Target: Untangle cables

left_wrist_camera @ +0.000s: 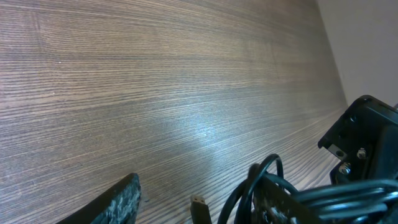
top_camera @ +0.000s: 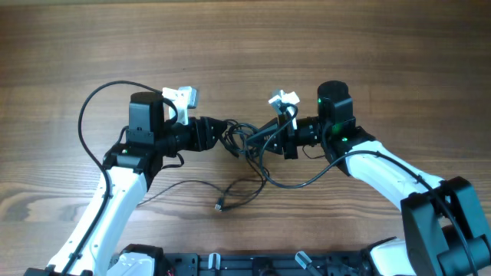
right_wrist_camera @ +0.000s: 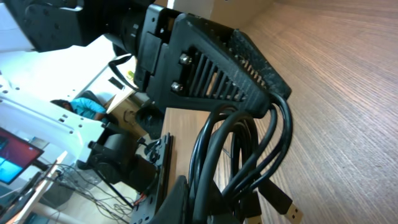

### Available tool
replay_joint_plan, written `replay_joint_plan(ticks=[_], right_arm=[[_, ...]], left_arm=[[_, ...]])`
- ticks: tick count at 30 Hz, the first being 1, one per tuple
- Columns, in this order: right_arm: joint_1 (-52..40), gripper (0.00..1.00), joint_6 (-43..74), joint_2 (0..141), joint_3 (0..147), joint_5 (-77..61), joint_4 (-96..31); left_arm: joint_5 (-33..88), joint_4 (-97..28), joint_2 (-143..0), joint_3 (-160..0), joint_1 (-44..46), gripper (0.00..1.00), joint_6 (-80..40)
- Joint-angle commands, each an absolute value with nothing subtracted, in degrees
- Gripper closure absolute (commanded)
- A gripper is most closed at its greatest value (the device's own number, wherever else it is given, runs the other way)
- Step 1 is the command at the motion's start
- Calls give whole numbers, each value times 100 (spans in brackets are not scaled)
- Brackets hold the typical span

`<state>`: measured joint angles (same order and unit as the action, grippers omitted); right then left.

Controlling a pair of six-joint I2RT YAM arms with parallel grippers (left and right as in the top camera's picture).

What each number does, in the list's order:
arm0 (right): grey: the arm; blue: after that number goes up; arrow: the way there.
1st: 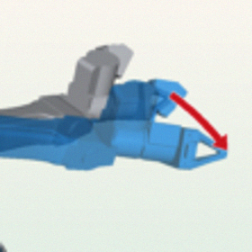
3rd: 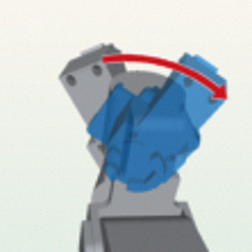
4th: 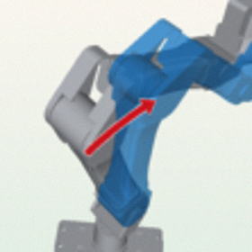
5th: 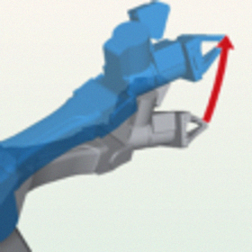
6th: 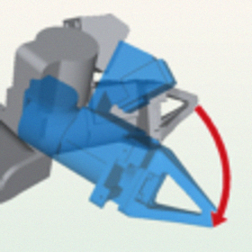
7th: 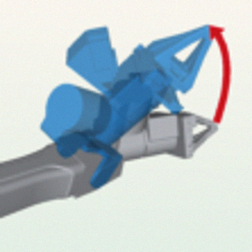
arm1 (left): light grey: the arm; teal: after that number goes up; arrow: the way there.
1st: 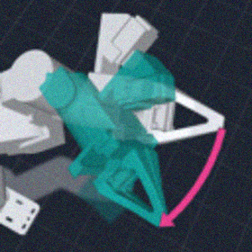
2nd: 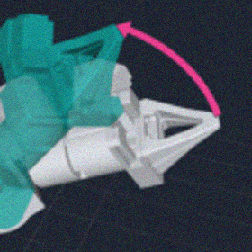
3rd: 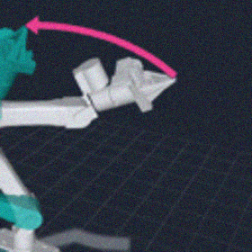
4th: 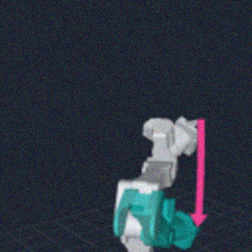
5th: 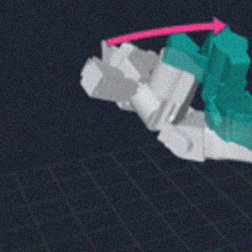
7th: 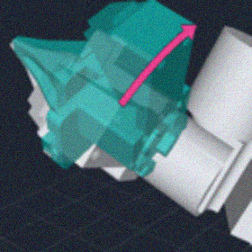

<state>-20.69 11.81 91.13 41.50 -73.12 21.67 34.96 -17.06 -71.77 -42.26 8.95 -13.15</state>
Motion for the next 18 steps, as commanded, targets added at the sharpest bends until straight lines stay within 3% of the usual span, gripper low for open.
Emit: replay_joint_plan(ticks=[1,4,6,7,8,10,13,15,18], right_arm=[[-2067,95,1046,9118,4158,-7599,2191],[-2067,96,1050,9118,4160,-7596,2202],[-2067,96,1048,9118,4160,-7594,2204],[-2067,96,1050,9118,4160,-7594,2202],[-2067,95,1048,9118,4160,-7594,2204],[-2067,96,1048,9118,4160,-7596,2202],[-2056,96,1070,9118,4160,-7596,2383],[-2053,96,1232,9118,4160,-7594,2672],[-1879,96,1968,9118,4160,-7594,3492]], left_arm=[[3446,-1691,-7249,-4244,965,42,-1219],[3444,-1691,-7363,-4244,1282,40,-1192],[3439,-1712,-7489,-4244,1514,46,-1026],[3439,-1739,-7546,-4244,1588,51,-915],[3328,-1785,-7629,-4244,1658,65,-895],[2987,-1940,-7732,-4244,1658,83,-895],[2318,-2263,-7793,-4244,1649,96,-897],[1761,-2390,-7793,-4244,1649,96,-1026],[172,-2639,-7793,-4244,1494,96,-2397]])
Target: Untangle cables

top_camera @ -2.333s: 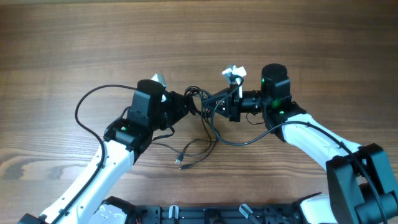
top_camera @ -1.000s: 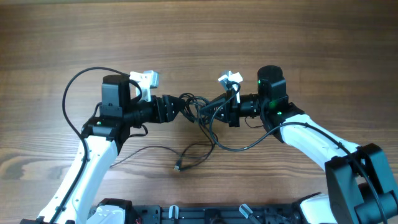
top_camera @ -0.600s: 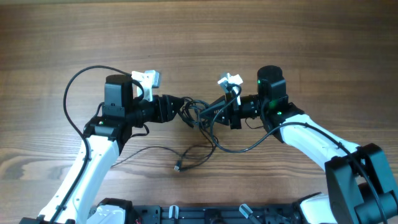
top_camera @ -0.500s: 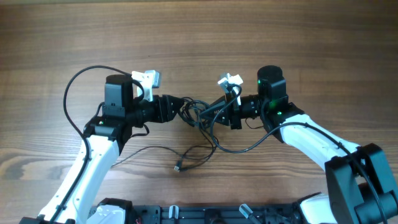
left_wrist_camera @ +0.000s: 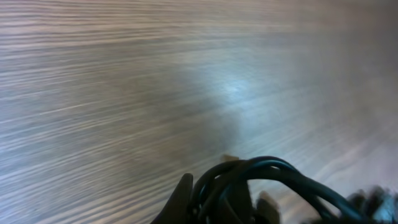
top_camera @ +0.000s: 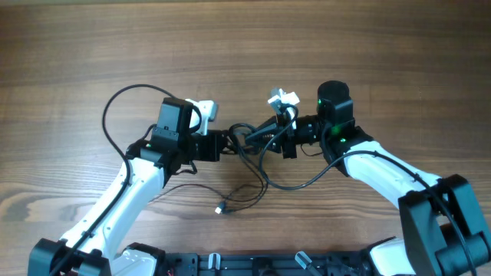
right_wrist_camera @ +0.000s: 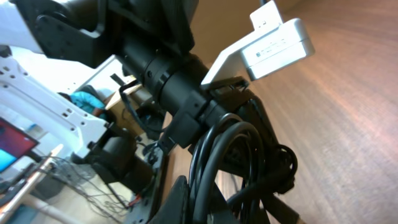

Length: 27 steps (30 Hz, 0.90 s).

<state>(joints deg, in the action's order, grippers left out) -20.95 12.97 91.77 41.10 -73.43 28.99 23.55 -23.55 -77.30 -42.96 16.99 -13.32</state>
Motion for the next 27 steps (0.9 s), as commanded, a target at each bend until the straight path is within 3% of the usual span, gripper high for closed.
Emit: replay_joint_plan(ticks=[1,5,9,12,13,14,15,16,19,22,24,27], right_arm=[[-1754,96,2237,9118,4160,-7594,3771],[-808,96,3745,9118,4160,-7017,4928],[-434,95,3675,9118,4158,-6278,3715],[-628,91,2794,9118,4158,-6106,2239],[-672,83,2670,9118,4158,-5946,1881],[-716,66,2392,9118,4158,-5843,1479],[-718,25,2259,9118,4158,-5850,1337],[-714,0,2252,9118,4158,-5920,1304],[-716,0,2602,9115,4158,-6501,2421],[-851,0,3522,9118,4158,-6141,3809],[-1186,0,3913,9118,4158,-5260,3758],[-2174,0,5450,9164,4158,-3957,3444]], left_arm=[[-51,-2716,-7793,-4244,1404,96,-2652],[-281,-3000,-7791,-4244,639,96,-3688],[899,-2392,-7791,-4244,62,96,-4095],[2290,-980,-7791,-4244,-54,96,-4097],[2519,-613,-7791,-4244,-49,96,-4095],[2692,-222,-7791,-4244,-49,96,-4075],[2727,-104,-7791,-4244,-49,96,-4071],[2858,95,-7789,-4244,-49,96,-3874],[3701,329,-7789,-4244,-49,96,-3072],[4831,698,-7789,-4244,-47,96,-2567],[5238,954,-7789,-4244,-47,96,-2569],[5428,1037,-7717,-4244,-47,96,-2569]])
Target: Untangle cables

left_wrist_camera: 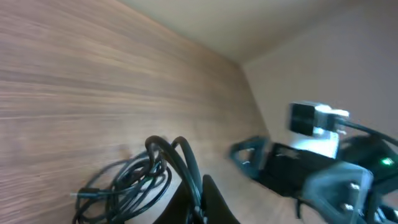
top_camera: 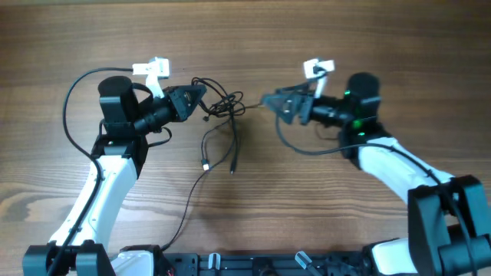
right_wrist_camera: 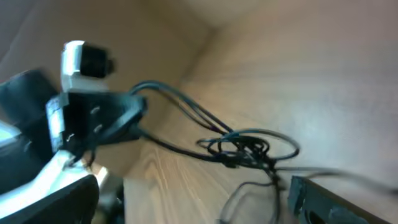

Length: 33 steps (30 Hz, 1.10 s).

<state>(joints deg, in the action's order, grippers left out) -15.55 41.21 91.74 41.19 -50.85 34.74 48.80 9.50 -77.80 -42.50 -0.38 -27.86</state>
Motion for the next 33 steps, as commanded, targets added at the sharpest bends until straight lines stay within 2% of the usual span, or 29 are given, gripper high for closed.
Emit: replay_joint_plan(ticks=[1,4,5,8,11,18,20,21,23,24,27,29,33], right_arm=[[-2445,0,5865,9172,4158,-3677,3441],[-2967,2,6600,9172,4158,-3227,3485],[-3168,6,6855,9172,4158,-2939,3352],[-3430,7,7260,9172,4158,-2198,2956],[-3487,14,7432,9183,4158,-1546,2943],[-3487,16,7651,9290,4158,-1459,2945],[-3487,29,7651,9360,4158,-1387,2856],[-3487,42,7651,9380,4158,-1199,2639],[-3459,82,7620,9378,4158,-696,2169],[-3400,96,7516,9378,4158,-663,2099],[-3048,96,7159,9266,4158,-1468,2235],[-2536,96,6521,8965,4158,-2329,2429],[-1358,96,5861,8294,4158,-4147,3236]], left_arm=[[5443,1055,-7673,-4244,-49,96,-2569],[5441,1055,-7498,-4244,-49,96,-2571],[5443,1055,-7439,-4244,-49,96,-2569],[5468,1050,-7349,-4244,-47,96,-2571],[5623,1050,-7286,-4244,75,96,-2576],[5723,1055,-7264,-4244,709,96,-2591],[5723,1063,-7227,-4244,816,96,-2596],[5723,1079,-7175,-4244,814,96,-2700],[5721,1100,-7013,-4244,760,96,-2764],[5723,1090,-6923,-4244,683,96,-2766],[5697,729,-6740,-4244,311,96,-2738],[5655,292,-6740,-4244,-58,96,-2716],[4595,-1087,-6748,-4244,-646,96,-2340]])
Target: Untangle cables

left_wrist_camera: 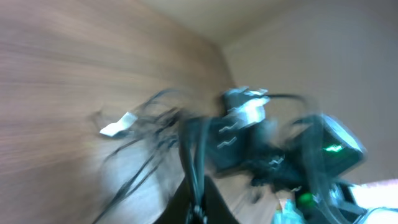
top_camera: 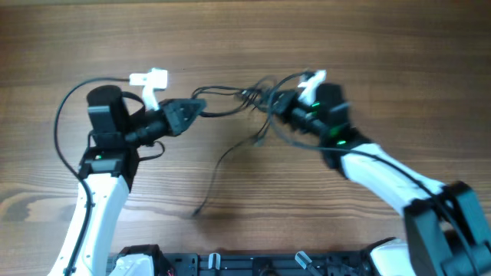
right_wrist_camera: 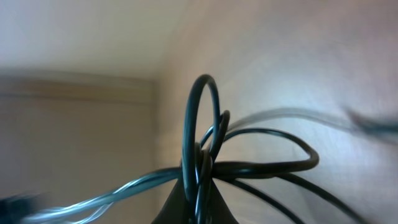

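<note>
A knot of black cables (top_camera: 253, 96) hangs stretched between my two grippers above the wooden table (top_camera: 383, 46). My left gripper (top_camera: 193, 110) points right and is shut on strands (left_wrist_camera: 196, 143) that run out to the knot. My right gripper (top_camera: 278, 106) is at the knot's right side, shut on several loops (right_wrist_camera: 200, 124). In its own view the right gripper (right_wrist_camera: 199, 202) pinches them at the bottom edge. The left gripper (left_wrist_camera: 198, 208) shows the same. A thin tail (top_camera: 219, 165) drops from the knot to the table. A pale plug (left_wrist_camera: 115, 129) dangles, blurred.
The left arm's own cable (top_camera: 65, 115) loops out at the far left. The right arm (top_camera: 376, 169) runs to the lower right. The thin tail's free end (top_camera: 196, 215) lies near the front edge. The black frame (top_camera: 245, 264) borders the front.
My right gripper has moved left and is now shut on the knot. My left gripper sits slightly lower. The cables are pulled tauter between them, and one loose tail now reaches nearer the front edge.
Both grippers met at the table's middle, pinching one bundle of cables. Then the left arm stood closer in. Then the arms were apart and further back, the knot hanging by the left gripper with two tails down. Now both grippers hold the knot stretched.
</note>
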### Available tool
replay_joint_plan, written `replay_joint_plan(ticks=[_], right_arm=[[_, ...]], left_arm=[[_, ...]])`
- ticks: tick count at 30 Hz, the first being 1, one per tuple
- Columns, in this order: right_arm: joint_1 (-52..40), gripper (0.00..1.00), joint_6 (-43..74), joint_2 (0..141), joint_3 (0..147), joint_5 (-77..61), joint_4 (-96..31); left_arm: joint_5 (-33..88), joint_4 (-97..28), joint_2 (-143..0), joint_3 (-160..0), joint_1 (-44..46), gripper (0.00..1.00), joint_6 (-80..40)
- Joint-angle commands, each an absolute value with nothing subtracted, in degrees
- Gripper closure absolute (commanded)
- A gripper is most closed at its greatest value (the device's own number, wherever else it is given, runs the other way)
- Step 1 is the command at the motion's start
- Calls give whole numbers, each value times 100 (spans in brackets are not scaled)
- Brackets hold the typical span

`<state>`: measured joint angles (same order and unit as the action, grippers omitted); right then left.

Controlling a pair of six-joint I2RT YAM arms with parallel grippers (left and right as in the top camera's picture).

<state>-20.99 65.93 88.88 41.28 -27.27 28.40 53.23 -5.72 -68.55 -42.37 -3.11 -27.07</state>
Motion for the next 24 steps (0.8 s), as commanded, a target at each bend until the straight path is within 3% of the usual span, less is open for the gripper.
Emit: replay_joint_plan(ticks=[1,5,9,15,19,20,21,23,24], right_arm=[[-1090,96,5863,8173,4158,-4394,3323],[132,96,5863,7929,4158,-5306,3336],[720,96,5618,7931,4156,-5516,2803],[655,95,4447,7940,4156,-4910,642],[305,96,3546,7940,4156,-5371,569],[239,96,3524,7940,4156,-5400,585],[204,96,3378,7937,4156,-5605,690],[204,96,3175,7937,4156,-6084,862],[204,96,3061,7937,4156,-6219,882]], left_arm=[[4401,-1245,-6748,-4244,-707,96,-2265],[3651,-1422,-6748,-4244,-1129,96,-2412],[3481,-1422,-6748,-4244,-1796,96,-3319],[3920,-1024,-6748,-4244,-1673,96,-3468],[5070,-375,-6748,-4244,-991,88,-2226],[5157,-246,-6748,-4244,-670,80,-1855],[5111,-174,-6751,-4244,-375,64,-1612],[4414,-62,-6751,-4244,274,17,-1496],[3977,-36,-6751,-4244,532,3,-1494]])
